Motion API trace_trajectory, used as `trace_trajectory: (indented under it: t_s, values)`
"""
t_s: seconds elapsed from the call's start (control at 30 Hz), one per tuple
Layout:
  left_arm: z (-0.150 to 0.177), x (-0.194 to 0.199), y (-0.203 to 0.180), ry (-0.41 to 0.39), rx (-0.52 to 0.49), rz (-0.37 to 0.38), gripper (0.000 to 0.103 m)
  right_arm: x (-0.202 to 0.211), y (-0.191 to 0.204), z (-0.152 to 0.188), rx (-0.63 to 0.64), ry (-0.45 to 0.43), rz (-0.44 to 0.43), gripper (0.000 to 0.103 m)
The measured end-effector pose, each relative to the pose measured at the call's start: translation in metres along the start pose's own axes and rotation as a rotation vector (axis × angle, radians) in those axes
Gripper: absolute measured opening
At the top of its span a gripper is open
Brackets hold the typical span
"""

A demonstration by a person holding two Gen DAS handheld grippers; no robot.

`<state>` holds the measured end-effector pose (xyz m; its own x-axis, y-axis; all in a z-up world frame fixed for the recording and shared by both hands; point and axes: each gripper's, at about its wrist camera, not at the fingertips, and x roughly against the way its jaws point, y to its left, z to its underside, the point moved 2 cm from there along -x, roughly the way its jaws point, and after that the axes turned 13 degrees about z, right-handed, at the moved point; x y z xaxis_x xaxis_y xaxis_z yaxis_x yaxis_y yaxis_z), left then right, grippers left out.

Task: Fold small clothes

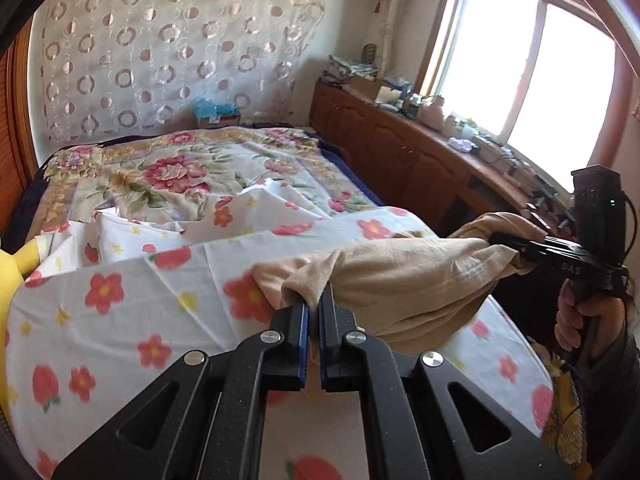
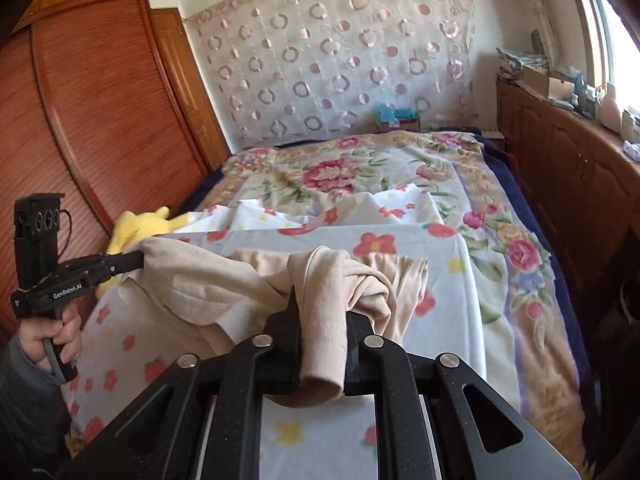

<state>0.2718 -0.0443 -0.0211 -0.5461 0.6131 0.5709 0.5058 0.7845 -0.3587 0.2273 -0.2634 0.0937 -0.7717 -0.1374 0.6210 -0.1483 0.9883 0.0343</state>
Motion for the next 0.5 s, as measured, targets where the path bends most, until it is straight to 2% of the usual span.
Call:
trace_trajectory:
  t_s: [0.13, 0.2, 0.27, 0.3, 0.33, 0.4, 0.47, 0.5]
  values:
    - [-0.017, -0.039, 0.035, 0.05, 0.047, -0.031, 0.005, -0.026, 0.003, -0.024, 0.022, 0.0, 0.07, 0.034]
    - [-0.02, -0.052, 0.046, 0.072, 0.069, -0.039, 0.005, -0.025, 0.003, -0.028, 0.025, -0.034, 0.108, 0.041]
    - [-0.022, -0.062, 0.053, 0.088, 0.063, -0.033, 0.006, -0.023, 0.008, -0.021, 0.052, -0.056, 0.1, 0.041]
    - [-0.023, -0.062, 0.053, 0.091, 0.049, -0.027, 0.013, -0.021, 0.013, -0.014, 0.068, -0.062, 0.087, 0.041]
    - [-0.023, -0.06, 0.053, 0.088, 0.032, -0.03, 0.027, -0.021, 0.014, -0.008, 0.086, -0.068, 0.079, 0.041]
    - [-0.024, -0.052, 0.051, 0.069, -0.002, -0.041, 0.041, -0.028, 0.019, 0.004, 0.128, -0.051, 0.06, 0.041]
    - [-0.021, -0.044, 0.049, 0.071, -0.011, -0.024, 0.047, -0.042, 0.024, 0.015, 0.16, -0.011, 0.051, 0.041]
    - [-0.019, -0.04, 0.048, 0.075, -0.014, -0.018, 0.056, -0.051, 0.027, 0.02, 0.178, 0.01, 0.057, 0.041]
